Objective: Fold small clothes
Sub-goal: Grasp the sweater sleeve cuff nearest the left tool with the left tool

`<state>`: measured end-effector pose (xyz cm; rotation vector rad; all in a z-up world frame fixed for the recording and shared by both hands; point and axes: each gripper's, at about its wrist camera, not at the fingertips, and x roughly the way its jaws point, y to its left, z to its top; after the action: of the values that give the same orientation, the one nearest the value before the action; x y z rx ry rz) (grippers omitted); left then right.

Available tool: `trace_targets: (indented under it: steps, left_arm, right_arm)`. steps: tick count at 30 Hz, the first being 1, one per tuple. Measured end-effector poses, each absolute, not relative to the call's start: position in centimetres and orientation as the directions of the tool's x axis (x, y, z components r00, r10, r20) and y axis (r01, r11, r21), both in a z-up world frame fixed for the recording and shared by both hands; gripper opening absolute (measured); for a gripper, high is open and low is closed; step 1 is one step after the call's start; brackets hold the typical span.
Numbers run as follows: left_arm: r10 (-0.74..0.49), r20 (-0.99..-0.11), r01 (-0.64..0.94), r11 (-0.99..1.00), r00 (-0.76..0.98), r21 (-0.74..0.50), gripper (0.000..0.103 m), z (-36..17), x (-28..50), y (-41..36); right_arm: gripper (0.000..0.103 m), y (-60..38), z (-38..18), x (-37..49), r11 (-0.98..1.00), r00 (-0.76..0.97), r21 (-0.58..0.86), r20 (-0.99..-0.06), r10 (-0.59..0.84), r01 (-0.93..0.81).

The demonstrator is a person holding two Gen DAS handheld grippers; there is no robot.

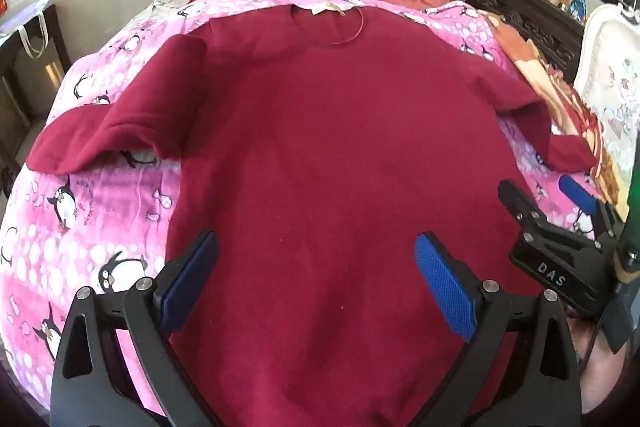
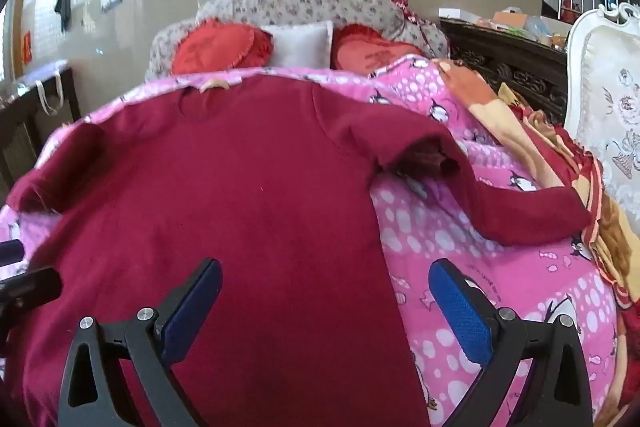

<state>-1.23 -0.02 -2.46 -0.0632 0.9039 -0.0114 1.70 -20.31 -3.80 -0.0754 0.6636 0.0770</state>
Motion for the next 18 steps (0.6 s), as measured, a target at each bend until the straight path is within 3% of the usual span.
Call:
trace_targets:
  steps: [3, 9, 15, 18]
  left_arm:
    - [-0.004, -0.783, -0.019, 1.000, 0.622, -0.021, 0.099, -3.4, -1.2, -0.3]
    - [-0.071, -0.716, 0.047, 0.997, 0.695, -0.053, 0.099, -3.9, 0.5, 0.4]
    - [-0.093, -0.782, 0.009, 0.994, 0.616, -0.111, 0.099, -7.4, 1.8, 1.4]
    - [-0.098, -0.774, 0.012, 0.993, 0.626, -0.116, 0.099, -7.4, 1.7, 1.5]
  right_arm:
    - [0.102, -20.2, -4.3, 2.0, 0.994, 0.772, -0.061, -0.634, 0.031, -0.090]
    - [0.102, -20.3, -5.3, 3.0, 0.994, 0.731, -0.055, -0.682, 0.030, -0.092]
    - [0.102, -20.0, -5.8, 3.4, 0.993, 0.707, -0.065, -0.707, 0.022, -0.095]
    - [0.102, -19.6, -6.2, 3.9, 0.991, 0.684, -0.084, -0.729, 0.009, -0.103]
